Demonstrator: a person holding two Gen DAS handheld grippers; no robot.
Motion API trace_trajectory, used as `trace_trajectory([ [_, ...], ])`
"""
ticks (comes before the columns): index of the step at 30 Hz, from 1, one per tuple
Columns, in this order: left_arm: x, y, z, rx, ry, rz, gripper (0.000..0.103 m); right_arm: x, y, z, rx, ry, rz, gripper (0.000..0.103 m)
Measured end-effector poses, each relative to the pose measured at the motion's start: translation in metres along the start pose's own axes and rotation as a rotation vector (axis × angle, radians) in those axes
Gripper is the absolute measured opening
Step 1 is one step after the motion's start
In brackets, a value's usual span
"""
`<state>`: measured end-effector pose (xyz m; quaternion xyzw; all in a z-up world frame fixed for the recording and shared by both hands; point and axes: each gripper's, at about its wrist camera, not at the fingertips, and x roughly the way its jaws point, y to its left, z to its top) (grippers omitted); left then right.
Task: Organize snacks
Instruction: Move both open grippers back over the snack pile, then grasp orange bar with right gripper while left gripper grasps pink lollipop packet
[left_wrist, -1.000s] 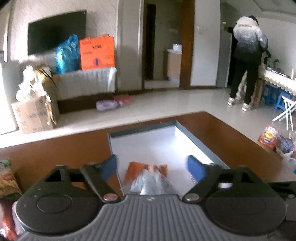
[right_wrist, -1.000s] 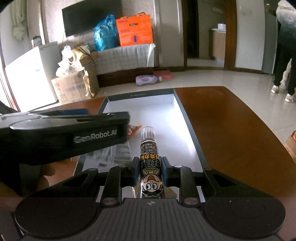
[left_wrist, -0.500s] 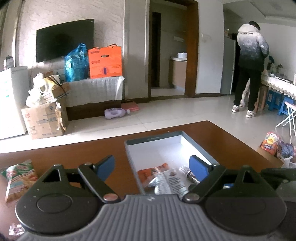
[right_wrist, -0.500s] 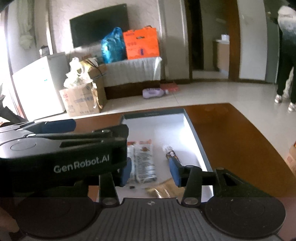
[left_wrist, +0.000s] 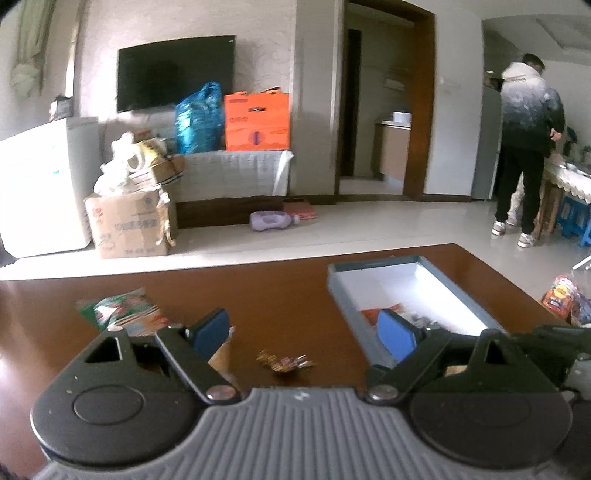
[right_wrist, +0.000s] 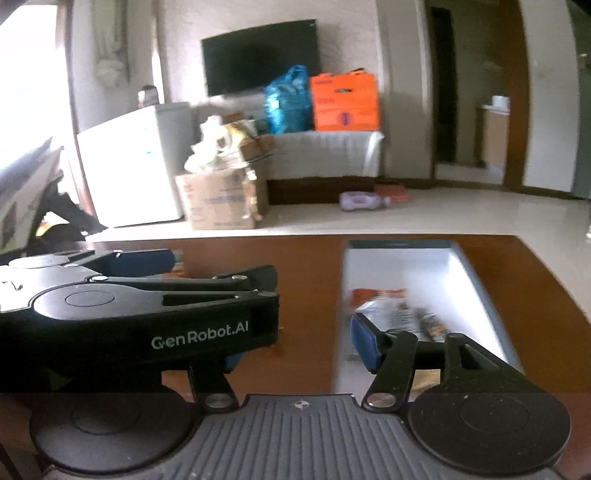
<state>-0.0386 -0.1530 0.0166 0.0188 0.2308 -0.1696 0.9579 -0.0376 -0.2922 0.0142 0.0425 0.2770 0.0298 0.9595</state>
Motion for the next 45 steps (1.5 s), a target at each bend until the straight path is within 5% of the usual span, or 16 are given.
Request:
trace_trajectory([
  [9,-0.033,0.121,-0.037,-0.042,0.012,0.117,0.088,0.021,0.061,-0.003,-0.112,0.058,0.072,0.061],
  [16,-0.036,0.209,-0.051,-0.093,0.008,0.155,0.088,0.053,0.095,-0.007,-0.182,0.102,0.098,0.034],
  [21,-0.05,0.255,-0.053,-0.172,0.004,0.178,0.088,0.08,0.127,-0.01,-0.23,0.114,0.128,0.033],
  [40,-0.058,0.272,-0.047,-0.172,0.053,0.172,0.088,0.169,0.163,-0.014,-0.204,0.203,0.081,0.043],
  [45,-0.049,0.266,-0.046,-0.157,0.061,0.171,0.088,0.164,0.157,-0.014,-0.212,0.217,0.106,0.024],
])
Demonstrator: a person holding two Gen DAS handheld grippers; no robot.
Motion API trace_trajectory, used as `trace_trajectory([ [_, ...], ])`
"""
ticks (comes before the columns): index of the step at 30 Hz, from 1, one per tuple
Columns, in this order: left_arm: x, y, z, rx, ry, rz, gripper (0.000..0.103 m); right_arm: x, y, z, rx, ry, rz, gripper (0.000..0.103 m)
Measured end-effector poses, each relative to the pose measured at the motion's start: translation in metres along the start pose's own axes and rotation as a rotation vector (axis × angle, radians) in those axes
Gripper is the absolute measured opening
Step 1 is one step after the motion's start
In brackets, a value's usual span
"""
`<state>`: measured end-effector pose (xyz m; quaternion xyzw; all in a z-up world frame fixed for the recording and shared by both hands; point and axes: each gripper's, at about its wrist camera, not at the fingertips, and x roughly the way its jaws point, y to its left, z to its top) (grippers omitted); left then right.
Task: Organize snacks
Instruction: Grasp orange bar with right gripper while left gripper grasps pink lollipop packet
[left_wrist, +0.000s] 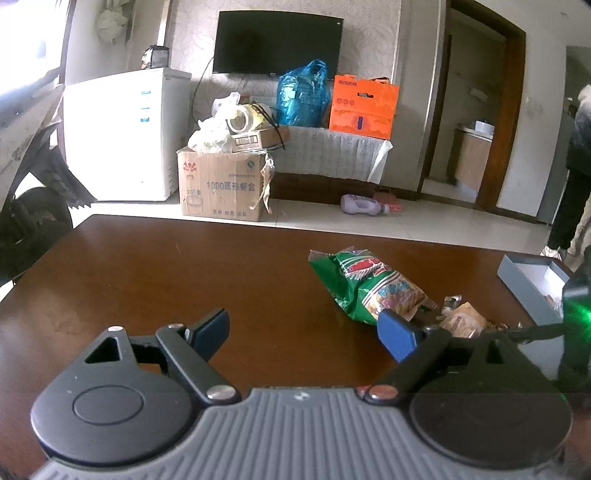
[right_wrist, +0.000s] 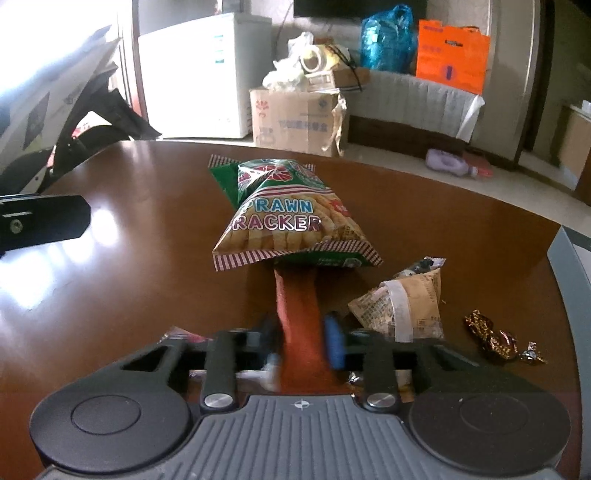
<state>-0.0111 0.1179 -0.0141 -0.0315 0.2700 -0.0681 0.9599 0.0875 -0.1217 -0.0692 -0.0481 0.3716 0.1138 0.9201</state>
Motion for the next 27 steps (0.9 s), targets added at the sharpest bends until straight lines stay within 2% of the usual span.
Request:
trace_trajectory([
  [6,0.007,-0.007,-0.002,0.023,0.014,0.008,0.088,-0.022,-0.004,-0.006,-0.03,-0.001,0.026,0.024],
  [13,0.023,-0.03,-0.017,0.009,0.056,-0.047,0.088,-0.054,-0.017,-0.023,-0.019,0.02,0.056,0.024],
  [19,0.037,-0.065,-0.029,0.109,0.064,-0.082,0.088,-0.08,-0.021,-0.04,-0.077,0.033,0.043,0.024],
  [23,0.046,-0.083,-0.032,0.235,0.02,-0.14,0.088,-0.092,-0.03,-0.054,-0.091,0.045,0.03,0.024],
  [27,0.057,-0.082,-0.031,0.265,-0.001,-0.204,0.095,-0.1,-0.045,-0.068,-0.084,0.066,0.011,0.024],
])
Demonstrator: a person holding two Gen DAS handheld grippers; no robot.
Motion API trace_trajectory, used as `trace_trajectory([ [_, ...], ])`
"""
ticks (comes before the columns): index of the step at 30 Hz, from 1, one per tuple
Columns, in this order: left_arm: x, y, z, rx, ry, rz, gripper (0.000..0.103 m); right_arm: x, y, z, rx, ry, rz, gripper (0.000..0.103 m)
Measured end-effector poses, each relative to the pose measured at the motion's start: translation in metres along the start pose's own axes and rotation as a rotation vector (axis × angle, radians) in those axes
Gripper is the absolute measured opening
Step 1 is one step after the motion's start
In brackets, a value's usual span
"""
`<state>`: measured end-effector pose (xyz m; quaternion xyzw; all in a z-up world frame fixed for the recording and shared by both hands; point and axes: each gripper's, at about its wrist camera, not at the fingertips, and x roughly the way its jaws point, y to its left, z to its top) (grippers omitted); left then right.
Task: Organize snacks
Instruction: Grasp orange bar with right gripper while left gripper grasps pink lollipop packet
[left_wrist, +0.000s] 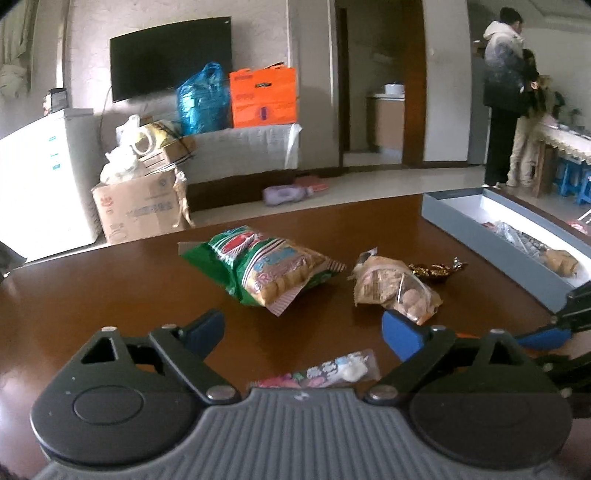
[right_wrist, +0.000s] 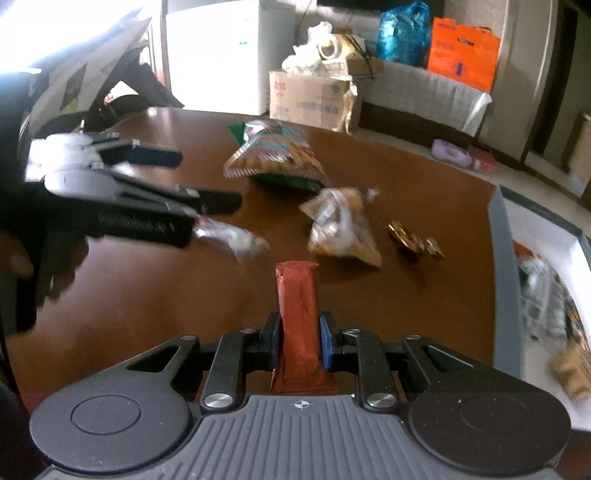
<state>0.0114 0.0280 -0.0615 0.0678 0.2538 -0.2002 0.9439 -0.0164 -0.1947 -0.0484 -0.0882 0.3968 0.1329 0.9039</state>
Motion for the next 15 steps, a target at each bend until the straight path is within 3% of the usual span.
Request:
trace_trajectory([
  [3,0.013,0.001,-0.006,0.018,0.045,-0.052,0.096,-0.002,-0.011,-0.009,0.012,0.015,-0.014,0.024],
  [8,0.03,-0.01,-0.024,0.155,0.128,-0.065,0.097,-0.004,-0.021,-0.014,0.038,0.019,-0.019,0.023],
  [12,0.035,-0.009,-0.028,0.139,0.116,-0.077,0.099,0.0,-0.014,-0.013,0.018,0.021,-0.01,0.023],
  [14,0.036,-0.007,-0.028,0.13,0.117,-0.096,0.092,0.001,-0.012,-0.012,0.006,0.022,-0.009,0.023],
  [15,0.036,-0.005,-0.027,0.108,0.12,-0.125,0.077,0.002,-0.011,-0.012,0.002,0.023,-0.009,0.023],
])
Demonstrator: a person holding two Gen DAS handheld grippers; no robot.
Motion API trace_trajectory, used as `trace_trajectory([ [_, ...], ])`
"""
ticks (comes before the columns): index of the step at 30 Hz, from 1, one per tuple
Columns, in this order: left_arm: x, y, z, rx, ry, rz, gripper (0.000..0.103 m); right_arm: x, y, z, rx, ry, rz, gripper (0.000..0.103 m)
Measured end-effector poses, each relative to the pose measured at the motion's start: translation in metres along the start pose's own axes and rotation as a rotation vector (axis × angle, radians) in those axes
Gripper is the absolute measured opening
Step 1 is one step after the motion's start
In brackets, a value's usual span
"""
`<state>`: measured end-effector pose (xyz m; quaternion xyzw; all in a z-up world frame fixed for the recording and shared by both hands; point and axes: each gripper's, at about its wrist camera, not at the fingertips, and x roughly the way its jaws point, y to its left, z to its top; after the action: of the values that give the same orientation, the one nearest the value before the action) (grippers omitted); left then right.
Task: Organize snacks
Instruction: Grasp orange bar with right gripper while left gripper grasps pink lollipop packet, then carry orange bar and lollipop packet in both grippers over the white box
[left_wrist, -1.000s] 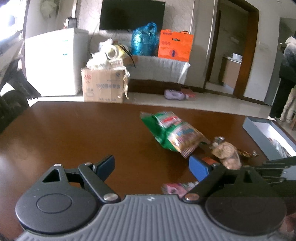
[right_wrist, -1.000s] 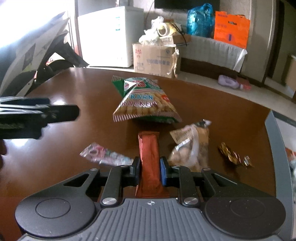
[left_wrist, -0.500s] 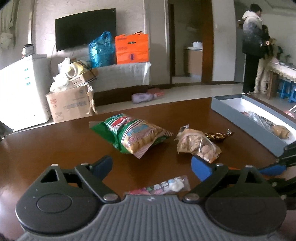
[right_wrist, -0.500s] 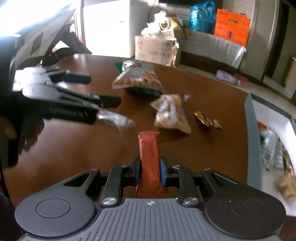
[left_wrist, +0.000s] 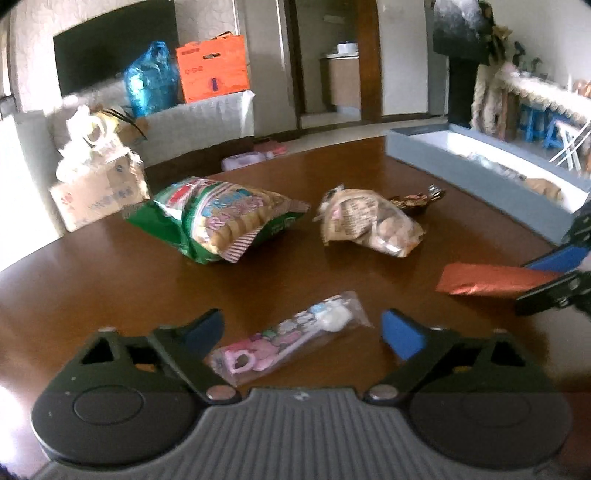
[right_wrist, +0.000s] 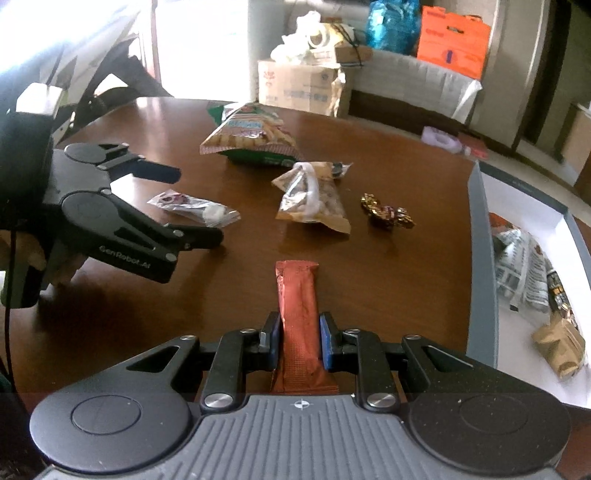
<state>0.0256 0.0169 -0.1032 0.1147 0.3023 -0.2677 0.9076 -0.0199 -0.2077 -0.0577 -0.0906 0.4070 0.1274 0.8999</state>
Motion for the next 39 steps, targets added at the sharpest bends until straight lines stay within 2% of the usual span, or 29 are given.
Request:
trace_trajectory([
  [1,0.0,0.002,0.001,-0.026,0.005,-0.023,0.063,0.001,0.001,0.0,-0.002,0.001,0.0,0.023],
  [4,0.0,-0.001,0.003,-0.05,0.005,-0.039,0.042,0.003,0.002,0.002,0.0,-0.001,-0.001,0.023],
  [7,-0.002,-0.008,0.003,-0.065,0.014,-0.04,0.033,0.005,0.003,0.003,0.002,-0.002,0.004,0.024],
  [11,-0.006,-0.013,0.0,-0.089,0.007,-0.01,0.03,0.007,0.005,0.005,-0.002,-0.005,0.009,0.024],
  [21,-0.011,-0.029,-0.005,-0.172,-0.014,0.117,0.033,0.01,0.017,0.003,-0.054,-0.024,-0.024,0.023],
  [25,-0.012,-0.034,-0.005,-0.186,-0.015,0.157,0.024,0.011,0.022,0.004,-0.063,-0.034,-0.037,0.023],
  [28,-0.011,-0.034,-0.003,-0.212,-0.015,0.207,0.02,0.008,0.021,0.006,-0.047,-0.049,-0.038,0.023],
  [33,-0.006,-0.032,0.0,-0.249,-0.011,0.289,0.018,0.005,0.013,0.005,0.0,-0.054,-0.029,0.023],
  [39,-0.001,-0.027,0.004,-0.28,-0.013,0.314,0.018,0.001,0.009,0.006,0.022,-0.068,-0.019,0.023],
])
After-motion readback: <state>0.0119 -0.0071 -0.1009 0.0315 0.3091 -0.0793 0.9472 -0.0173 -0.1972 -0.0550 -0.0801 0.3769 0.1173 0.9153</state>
